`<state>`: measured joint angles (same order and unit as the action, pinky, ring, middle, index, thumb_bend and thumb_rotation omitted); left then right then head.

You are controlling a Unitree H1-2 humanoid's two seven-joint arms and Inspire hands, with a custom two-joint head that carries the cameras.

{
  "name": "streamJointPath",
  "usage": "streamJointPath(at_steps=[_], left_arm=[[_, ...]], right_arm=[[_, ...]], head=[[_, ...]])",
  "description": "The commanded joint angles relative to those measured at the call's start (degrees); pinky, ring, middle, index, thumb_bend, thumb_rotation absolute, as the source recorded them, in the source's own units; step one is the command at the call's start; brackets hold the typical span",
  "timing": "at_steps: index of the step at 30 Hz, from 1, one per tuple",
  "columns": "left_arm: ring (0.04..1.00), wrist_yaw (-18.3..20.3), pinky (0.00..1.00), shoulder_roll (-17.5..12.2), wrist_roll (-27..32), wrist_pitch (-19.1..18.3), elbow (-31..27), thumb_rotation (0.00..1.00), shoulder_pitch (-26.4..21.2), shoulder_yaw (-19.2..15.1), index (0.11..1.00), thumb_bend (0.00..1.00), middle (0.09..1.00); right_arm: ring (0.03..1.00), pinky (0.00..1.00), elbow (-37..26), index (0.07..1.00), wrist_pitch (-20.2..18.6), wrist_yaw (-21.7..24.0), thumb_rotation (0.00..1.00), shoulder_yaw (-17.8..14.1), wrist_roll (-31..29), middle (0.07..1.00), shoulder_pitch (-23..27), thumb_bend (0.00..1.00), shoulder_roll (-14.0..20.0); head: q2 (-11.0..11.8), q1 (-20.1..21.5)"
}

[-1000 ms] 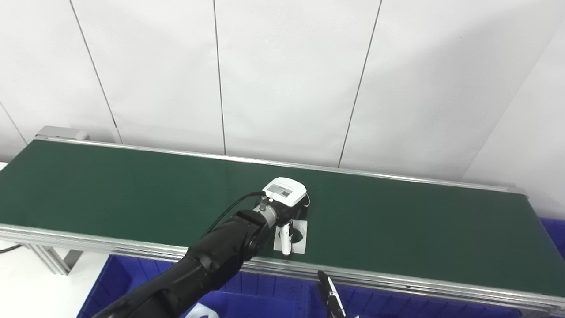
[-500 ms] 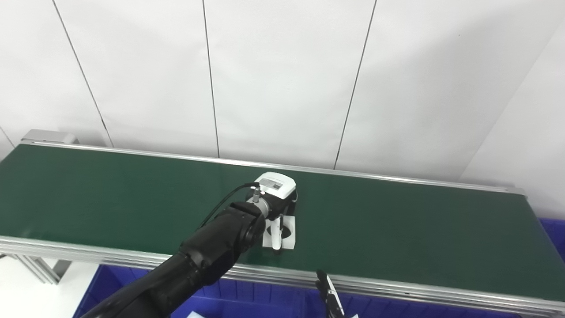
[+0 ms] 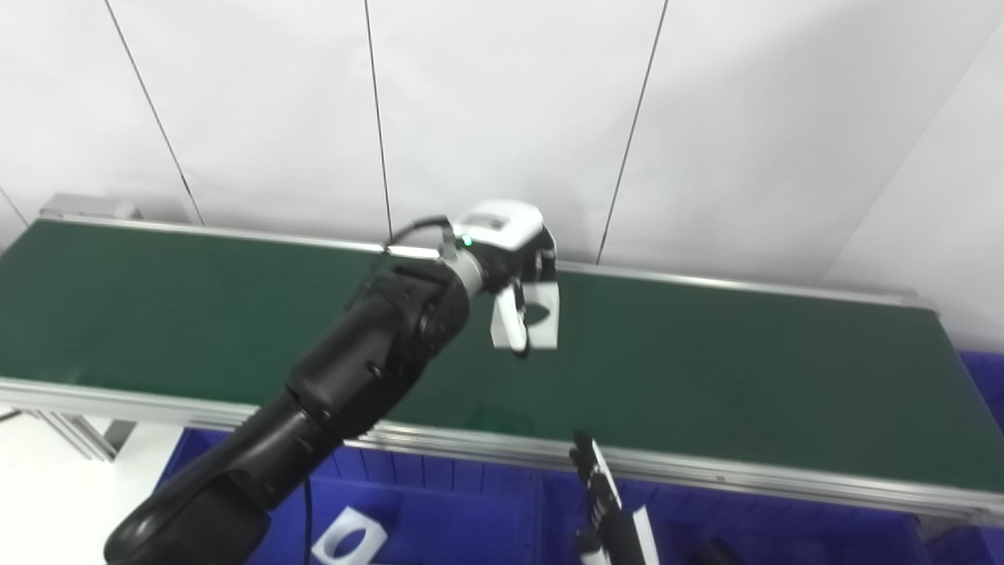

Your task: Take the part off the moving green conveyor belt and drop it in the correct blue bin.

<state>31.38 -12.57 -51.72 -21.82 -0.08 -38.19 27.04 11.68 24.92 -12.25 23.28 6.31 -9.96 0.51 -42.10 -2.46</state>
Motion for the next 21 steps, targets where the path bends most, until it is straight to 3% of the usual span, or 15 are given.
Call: streamJointPath(at_steps=[1,4,9,18,21], left_arm=[[0.437,0.06,0.35,-0.48,1.61,-2.2,-5.46,0.0,0.37,-2.86,0.527,0.52,0.454],[0.47,0.7,0.39,-0.12,4.2,-4.5,-11.07,0.0,3.83,-6.81,0.504,0.52,0.478],[0.491,3.04,0.41,2.19,4.77,-5.09,-18.69,0.0,9.68,-13.65,0.503,0.52,0.483],[0.5,6.36,0.41,9.43,7.53,-5.08,-31.2,0.0,23.07,-26.21,0.501,0.52,0.484],[0.512,6.78,0.42,13.62,9.99,-5.09,-33.6,0.0,26.8,-31.22,0.495,0.52,0.487]], right_arm=[[0.962,0.97,-2.16,0.958,1.98,1.28,0.96,-0.91,-0.11,0.97,0.49,0.88,-0.62],[0.966,0.99,-2.94,0.962,1.99,2.68,0.96,-2.02,-0.59,0.97,0.51,0.88,-0.48],[0.97,1.0,-4.15,0.963,1.92,4.91,0.97,-4.09,-1.04,0.966,0.3,0.88,-0.5],[0.944,0.99,-7.22,0.958,1.47,7.81,0.99,-7.47,-0.86,0.952,-0.66,0.85,-0.34],[0.941,0.98,-7.45,0.959,1.38,8.53,1.0,-8.1,-0.89,0.951,-0.75,0.84,-0.42]], head=[[-0.95,-0.65],[-2.43,-2.41],[-3.6,-5.19],[-5.89,-10.12],[-5.92,-10.76]])
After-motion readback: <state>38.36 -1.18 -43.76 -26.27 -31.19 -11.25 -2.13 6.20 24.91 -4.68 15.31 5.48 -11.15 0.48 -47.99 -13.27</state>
